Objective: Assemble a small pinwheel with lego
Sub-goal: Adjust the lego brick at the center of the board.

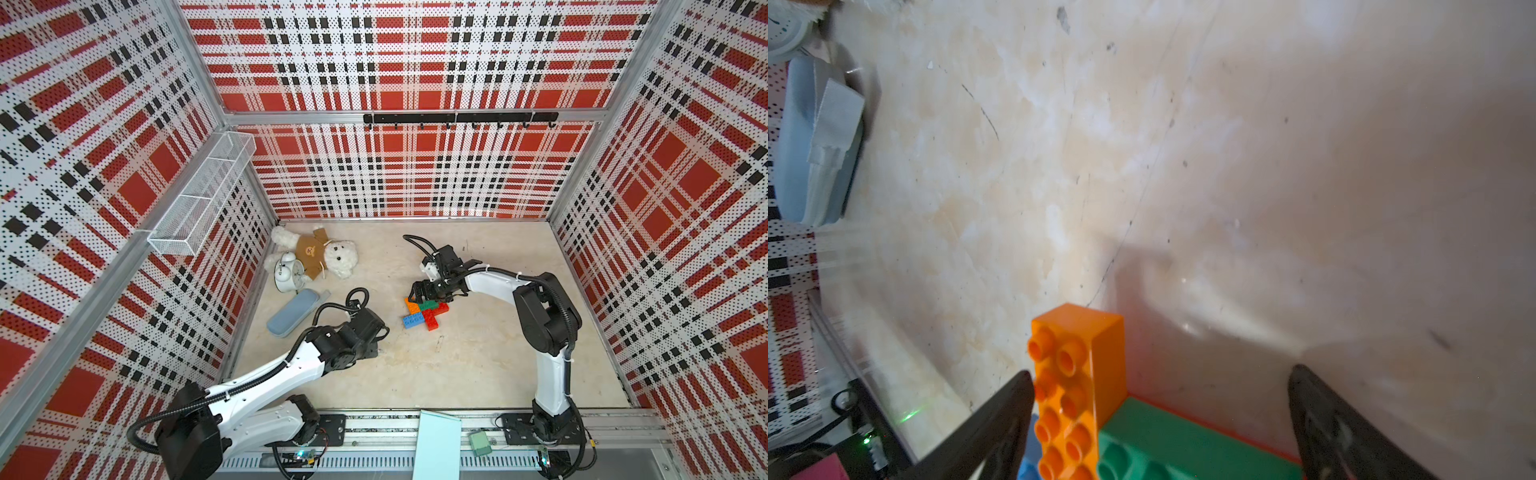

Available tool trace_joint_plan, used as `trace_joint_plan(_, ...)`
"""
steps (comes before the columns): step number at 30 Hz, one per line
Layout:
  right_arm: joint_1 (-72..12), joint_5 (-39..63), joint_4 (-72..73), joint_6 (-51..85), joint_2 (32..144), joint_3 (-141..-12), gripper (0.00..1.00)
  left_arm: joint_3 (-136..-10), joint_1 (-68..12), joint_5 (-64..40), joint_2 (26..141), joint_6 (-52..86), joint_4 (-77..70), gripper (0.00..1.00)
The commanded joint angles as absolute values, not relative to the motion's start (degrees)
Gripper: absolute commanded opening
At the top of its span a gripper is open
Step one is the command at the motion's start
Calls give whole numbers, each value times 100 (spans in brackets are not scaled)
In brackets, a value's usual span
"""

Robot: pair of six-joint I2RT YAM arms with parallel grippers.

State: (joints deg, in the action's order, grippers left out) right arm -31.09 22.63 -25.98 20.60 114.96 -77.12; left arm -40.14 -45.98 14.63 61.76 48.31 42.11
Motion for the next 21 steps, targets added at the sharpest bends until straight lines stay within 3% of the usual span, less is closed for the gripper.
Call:
trace_joint_plan(1, -3102, 2422, -2483, 2314, 11204, -7320, 96, -4373, -4531, 1351, 6173, 4589, 4184, 37)
trace_joint_plan(12, -3066, 2811, -1628, 3278, 10346, -6369, 95, -5276, -4566, 802, 7053, 4046, 4056, 37)
trace_joint_plan(21, -1892, 2312, -2196, 3291, 8903, -5972, 98, -6511, -4679, 402, 8586, 3210, 4126, 37)
